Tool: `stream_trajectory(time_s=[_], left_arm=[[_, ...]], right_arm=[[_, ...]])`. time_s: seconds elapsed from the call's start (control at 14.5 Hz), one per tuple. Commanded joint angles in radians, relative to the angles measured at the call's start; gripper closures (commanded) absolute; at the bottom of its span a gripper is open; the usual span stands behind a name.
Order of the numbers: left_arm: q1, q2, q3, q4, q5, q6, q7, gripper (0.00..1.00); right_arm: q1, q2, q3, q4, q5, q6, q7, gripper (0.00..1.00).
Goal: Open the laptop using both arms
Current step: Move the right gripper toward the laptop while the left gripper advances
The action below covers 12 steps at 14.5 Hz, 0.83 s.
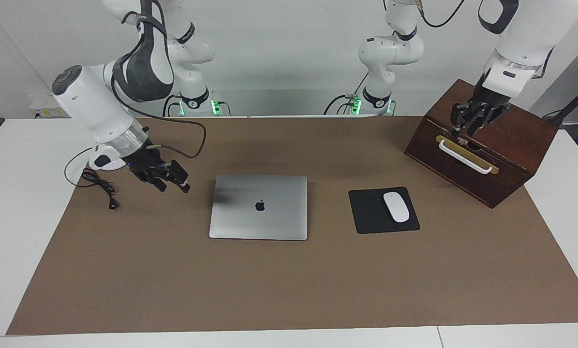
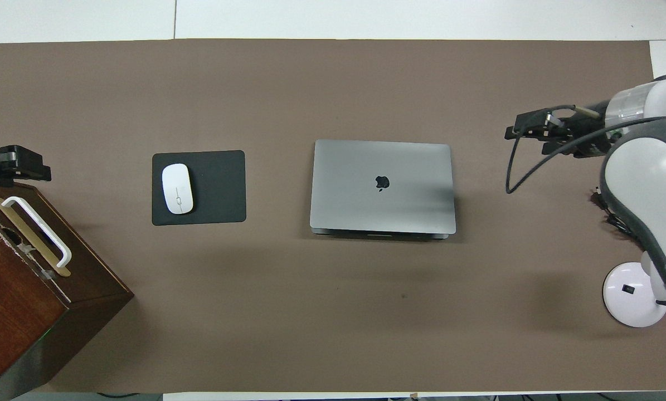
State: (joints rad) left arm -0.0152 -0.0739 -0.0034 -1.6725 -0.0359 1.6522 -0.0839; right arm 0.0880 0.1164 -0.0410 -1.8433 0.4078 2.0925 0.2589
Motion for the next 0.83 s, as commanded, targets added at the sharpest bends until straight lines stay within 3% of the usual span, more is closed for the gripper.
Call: stream_trajectory(time_s=[0.0, 0.28, 0.48, 0.76], left_arm=[[0.003, -0.026, 0.000, -0.033, 0.014, 0.018, -0.008, 1.00], [0.004, -0.026, 0.000, -0.035, 0.005, 0.050, -0.005, 1.00], [0.008, -0.026, 0.002, -0.039, -0.062, 0.105, 0.006, 1.00], [-0.037, -0.059, 0.002, -0.150, -0.061, 0.230, 0.056, 1.00]], right_arm=[[0.009, -0.023, 0.003, -0.060, 0.052, 0.047, 0.068, 0.08], [0.038, -0.107, 0.004, -0.258, 0.181, 0.222, 0.060, 0.06], [0.065, -0.150, 0.003, -0.342, 0.238, 0.294, 0.051, 0.06], [0.247, -0.257, 0.003, -0.571, 0.324, 0.583, 0.059, 0.06]])
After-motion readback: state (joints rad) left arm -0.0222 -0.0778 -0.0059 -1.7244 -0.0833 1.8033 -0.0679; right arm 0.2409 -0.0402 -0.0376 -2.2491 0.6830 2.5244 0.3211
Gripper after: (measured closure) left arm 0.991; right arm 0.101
